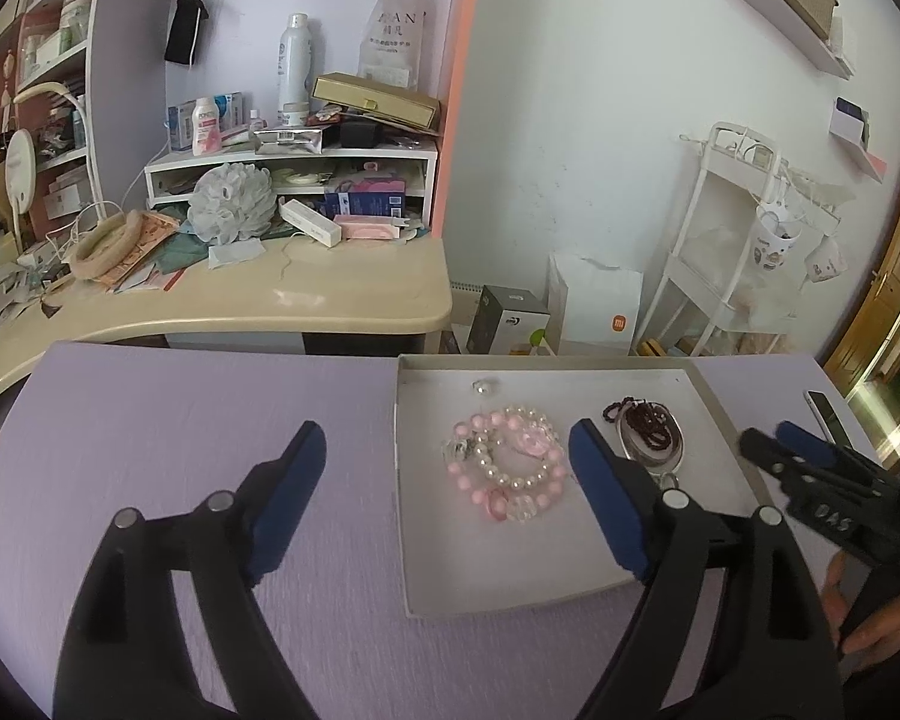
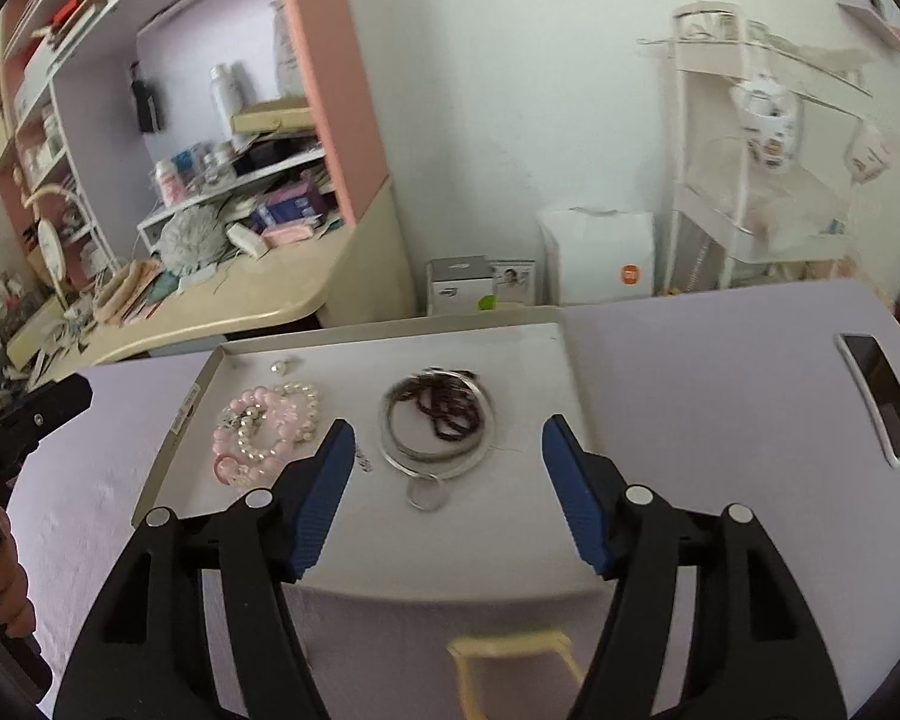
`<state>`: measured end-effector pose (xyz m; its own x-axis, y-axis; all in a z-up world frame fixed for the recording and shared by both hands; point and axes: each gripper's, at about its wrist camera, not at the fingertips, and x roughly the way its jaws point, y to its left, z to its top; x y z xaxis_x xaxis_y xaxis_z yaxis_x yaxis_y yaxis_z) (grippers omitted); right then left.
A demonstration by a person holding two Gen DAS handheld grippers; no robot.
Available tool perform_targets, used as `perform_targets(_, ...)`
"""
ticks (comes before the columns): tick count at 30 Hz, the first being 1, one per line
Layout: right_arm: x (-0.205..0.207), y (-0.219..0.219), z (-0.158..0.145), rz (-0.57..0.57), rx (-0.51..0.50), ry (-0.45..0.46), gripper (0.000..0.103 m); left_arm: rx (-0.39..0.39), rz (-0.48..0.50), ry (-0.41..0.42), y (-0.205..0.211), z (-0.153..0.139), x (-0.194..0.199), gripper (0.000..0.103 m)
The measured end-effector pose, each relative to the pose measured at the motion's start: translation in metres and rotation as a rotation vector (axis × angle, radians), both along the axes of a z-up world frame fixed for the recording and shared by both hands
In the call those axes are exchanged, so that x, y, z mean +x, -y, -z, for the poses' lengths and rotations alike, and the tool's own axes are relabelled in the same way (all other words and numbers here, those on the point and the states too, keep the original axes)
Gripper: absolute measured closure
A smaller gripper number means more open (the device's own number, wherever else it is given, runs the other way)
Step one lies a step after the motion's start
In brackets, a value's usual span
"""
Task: Organize jewelry
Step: 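Open both tools to release the ring and pink bracelet into the tray, then withdraw both open tools, moving the right tool toward the yellow strap watch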
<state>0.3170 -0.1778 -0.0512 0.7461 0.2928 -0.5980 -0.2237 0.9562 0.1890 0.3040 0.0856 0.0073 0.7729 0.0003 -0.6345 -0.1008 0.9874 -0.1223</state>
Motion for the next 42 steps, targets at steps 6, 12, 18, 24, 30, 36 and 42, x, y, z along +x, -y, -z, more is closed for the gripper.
perform_targets(6,-0.028,0.029,0.000,0.062,0.026,0.025,0.023,0.000,-0.003,0.010,0.008,0.000,-0.019,0.013)
perform_targets(12,-0.052,0.041,0.009,0.083,0.041,0.042,0.006,0.013,0.010,0.013,0.019,0.005,-0.040,0.007)
perform_targets(18,-0.068,0.043,0.019,0.087,0.041,0.056,0.001,0.039,0.029,0.043,0.032,0.009,-0.062,0.002)
perform_targets(24,-0.078,0.039,0.021,0.071,0.013,0.070,0.001,0.021,0.022,0.044,0.034,0.013,-0.076,0.002)
perform_targets(30,-0.082,0.036,0.022,0.062,-0.015,0.068,0.001,0.031,0.015,0.055,0.041,0.013,-0.094,0.002)
perform_targets(36,-0.078,0.033,0.040,0.048,-0.022,-0.013,0.001,0.024,0.013,0.044,0.042,0.018,-0.106,0.002)
perform_targets(42,-0.076,0.027,0.047,0.040,-0.049,-0.046,0.001,0.024,0.014,0.032,0.043,0.021,-0.112,0.002)
